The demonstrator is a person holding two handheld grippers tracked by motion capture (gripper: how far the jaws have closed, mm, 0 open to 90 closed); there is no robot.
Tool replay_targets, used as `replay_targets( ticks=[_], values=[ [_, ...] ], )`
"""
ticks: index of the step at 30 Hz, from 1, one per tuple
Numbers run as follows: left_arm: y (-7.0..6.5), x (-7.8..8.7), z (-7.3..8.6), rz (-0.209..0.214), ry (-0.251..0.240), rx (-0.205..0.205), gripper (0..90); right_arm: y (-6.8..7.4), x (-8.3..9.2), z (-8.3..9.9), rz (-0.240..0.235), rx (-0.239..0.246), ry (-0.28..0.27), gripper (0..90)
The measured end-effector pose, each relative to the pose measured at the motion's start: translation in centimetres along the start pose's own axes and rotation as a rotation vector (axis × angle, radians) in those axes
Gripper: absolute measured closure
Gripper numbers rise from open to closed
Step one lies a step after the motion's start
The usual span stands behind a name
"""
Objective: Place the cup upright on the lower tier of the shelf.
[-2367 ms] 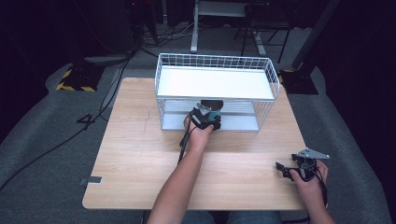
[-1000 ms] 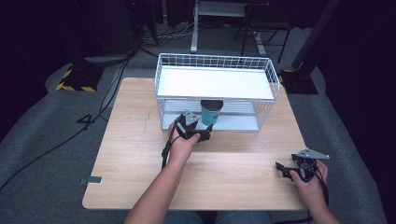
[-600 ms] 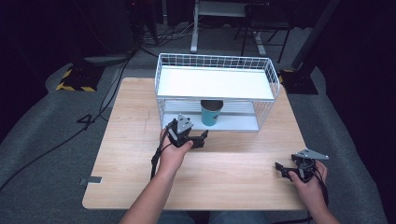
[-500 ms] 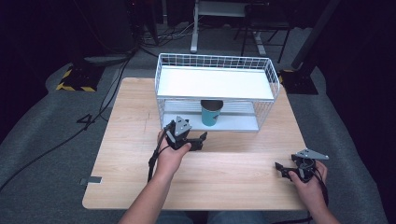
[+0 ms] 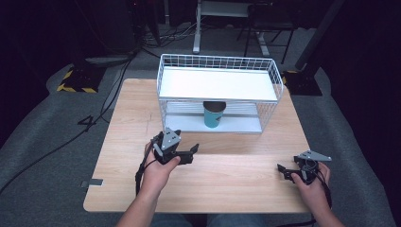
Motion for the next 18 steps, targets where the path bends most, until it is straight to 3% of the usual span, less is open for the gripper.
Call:
replay_targets(
  ticks=[6, 9, 10, 15, 18],
  values=[
    [0.6, 2.6, 0.3, -0.009, 0.014, -0.014, 17.9, 0.0, 0.0, 0.0, 0.0, 0.0, 0.0, 15.1],
    [1.0, 3.8, 0.7, -0.005, 0.014, 0.001, 17.9, 0.0, 0.0, 0.0, 0.0, 0.0, 0.0, 15.1],
    [1.1, 4.1, 0.8, -0.009, 0.014, 0.012, 17.9, 0.0, 0.0, 0.0, 0.0, 0.001, 0.0, 15.1],
    [1.9, 5.8, 1.6, -0.055, 0.042, -0.011, 18.1, 0.0, 0.0, 0.0, 0.0, 0.0, 0.0, 15.2],
    [2.5, 7.0, 2.4, -0.066, 0.042, 0.006, 18.3, 0.0, 0.0, 0.0, 0.0, 0.0, 0.0, 15.1]
  ],
)
Point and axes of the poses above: each handheld gripper's, and its own axes: x roughly backward along the jaws, z roughly out of its underside, y roughly to its left, the point moved 3 cm from there along -x, roughly forward along the jaws, and after that the axes turned 14 degrees about -y, right-handed, at the moved point
